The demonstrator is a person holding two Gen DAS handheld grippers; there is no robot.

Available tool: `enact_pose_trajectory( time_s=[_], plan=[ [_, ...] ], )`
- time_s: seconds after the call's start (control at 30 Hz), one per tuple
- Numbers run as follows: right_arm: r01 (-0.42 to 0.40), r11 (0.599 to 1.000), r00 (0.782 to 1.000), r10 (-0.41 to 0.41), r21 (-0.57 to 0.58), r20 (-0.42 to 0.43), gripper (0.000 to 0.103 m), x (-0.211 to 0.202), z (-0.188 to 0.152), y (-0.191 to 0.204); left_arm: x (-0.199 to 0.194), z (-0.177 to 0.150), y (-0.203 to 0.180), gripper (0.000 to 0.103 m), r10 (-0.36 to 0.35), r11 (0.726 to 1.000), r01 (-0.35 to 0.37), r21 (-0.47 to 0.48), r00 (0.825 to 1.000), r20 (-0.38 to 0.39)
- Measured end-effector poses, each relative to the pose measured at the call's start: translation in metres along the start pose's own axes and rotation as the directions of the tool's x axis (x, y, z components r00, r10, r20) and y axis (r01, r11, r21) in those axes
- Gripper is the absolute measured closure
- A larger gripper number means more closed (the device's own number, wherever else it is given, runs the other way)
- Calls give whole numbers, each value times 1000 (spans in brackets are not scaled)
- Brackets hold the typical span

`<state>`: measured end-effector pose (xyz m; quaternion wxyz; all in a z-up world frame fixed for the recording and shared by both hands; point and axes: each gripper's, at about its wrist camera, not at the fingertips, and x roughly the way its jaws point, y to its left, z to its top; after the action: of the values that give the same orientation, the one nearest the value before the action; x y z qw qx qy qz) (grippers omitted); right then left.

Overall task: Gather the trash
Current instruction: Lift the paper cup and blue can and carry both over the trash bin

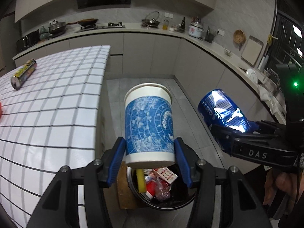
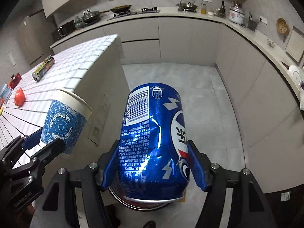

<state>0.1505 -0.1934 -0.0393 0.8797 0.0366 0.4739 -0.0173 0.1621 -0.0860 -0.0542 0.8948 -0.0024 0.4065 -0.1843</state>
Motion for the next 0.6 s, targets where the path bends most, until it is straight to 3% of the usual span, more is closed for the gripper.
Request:
enact_pose_trajectory(
  time_s=[0.27,0.6],
  plan=[
    [-9,1000,997,8,-7,-78,34,33,-33,-31,39,-27,-14,48,-15,999,12,-33,996,-93],
    [-56,979,981,17,-196,-196,34,94,-79,-19,78,-57,-13,48,-70,991,43,-128,973,-222]
  ],
)
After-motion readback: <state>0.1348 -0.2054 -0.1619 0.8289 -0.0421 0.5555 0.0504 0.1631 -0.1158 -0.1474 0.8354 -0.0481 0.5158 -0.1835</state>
